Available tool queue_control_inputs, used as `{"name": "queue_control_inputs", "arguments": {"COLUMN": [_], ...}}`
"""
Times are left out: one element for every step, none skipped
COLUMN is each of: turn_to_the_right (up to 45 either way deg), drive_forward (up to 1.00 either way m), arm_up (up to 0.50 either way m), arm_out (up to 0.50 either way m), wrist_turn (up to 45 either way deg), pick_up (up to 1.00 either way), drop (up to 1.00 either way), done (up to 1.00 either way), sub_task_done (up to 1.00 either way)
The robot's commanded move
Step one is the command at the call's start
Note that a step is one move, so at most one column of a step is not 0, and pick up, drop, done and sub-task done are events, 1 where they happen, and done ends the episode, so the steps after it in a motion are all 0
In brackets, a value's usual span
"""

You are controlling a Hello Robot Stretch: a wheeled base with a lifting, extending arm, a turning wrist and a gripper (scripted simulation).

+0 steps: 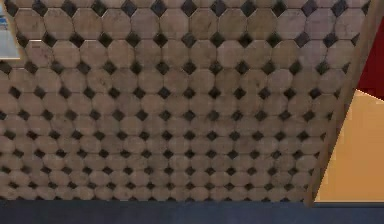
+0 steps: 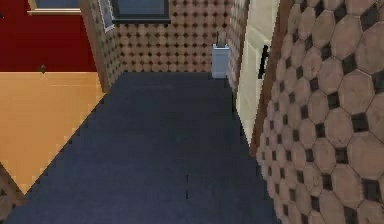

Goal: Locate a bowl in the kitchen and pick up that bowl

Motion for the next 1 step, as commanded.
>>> {"name": "queue_control_inputs", "arguments": {"turn_to_the_right": [0.0], "drive_forward": [0.05], "arm_up": [0.0], "arm_out": [0.0], "wrist_turn": [0.0], "pick_up": [0.0], "drop": [0.0], "done": [0.0], "sub_task_done": [0.0]}}
